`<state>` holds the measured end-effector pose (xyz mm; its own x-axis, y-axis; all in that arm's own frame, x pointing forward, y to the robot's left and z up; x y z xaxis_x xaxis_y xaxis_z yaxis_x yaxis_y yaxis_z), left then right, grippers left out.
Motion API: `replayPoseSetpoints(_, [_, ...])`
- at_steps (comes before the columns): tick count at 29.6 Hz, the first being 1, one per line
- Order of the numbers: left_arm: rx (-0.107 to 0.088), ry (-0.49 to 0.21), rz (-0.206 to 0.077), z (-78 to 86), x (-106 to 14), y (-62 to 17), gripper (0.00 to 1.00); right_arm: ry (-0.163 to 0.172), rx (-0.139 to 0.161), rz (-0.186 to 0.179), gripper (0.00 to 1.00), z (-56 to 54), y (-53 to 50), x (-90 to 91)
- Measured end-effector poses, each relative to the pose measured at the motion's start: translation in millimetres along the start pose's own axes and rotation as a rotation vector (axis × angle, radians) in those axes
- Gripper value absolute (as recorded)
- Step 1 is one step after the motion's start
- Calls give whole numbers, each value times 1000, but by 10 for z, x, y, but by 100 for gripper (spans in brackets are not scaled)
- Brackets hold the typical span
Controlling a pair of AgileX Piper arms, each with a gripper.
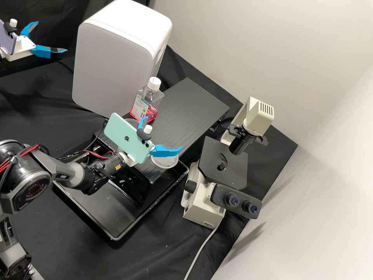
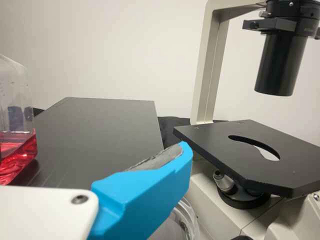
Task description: Place the lid on the petri dish
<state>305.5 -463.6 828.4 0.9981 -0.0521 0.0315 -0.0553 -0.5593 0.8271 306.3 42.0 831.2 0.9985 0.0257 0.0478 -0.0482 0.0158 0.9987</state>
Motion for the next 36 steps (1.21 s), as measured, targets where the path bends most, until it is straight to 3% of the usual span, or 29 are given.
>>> replayPoseSetpoints(13, [0, 0, 0, 0, 0, 0, 100, 0, 0, 0, 100, 0, 0, 0])
replayPoseSetpoints(18, [0, -27, -5, 77, -1, -15, 100, 0, 0, 0, 100, 0, 0, 0])
replayPoseSetpoints(23, [-5, -113, -27, 334, -40, -74, 100, 0, 0, 0, 100, 0, 0, 0])
replayPoseSetpoints(28, [22, -240, -59, 542, -203, -217, 100, 0, 0, 0, 100, 0, 0, 0])
replayPoseSetpoints(30, [10, -280, -71, 582, -284, -274, 100, 0, 0, 0, 100, 0, 0, 0])
replayPoseSetpoints(34, [-50, -380, -92, 665, -477, -378, 100, 0, 0, 0, 100, 0, 0, 0])
replayPoseSetpoints(36, [-64, -426, -107, 702, -545, -413, 100, 0, 0, 0, 100, 0, 0, 0])
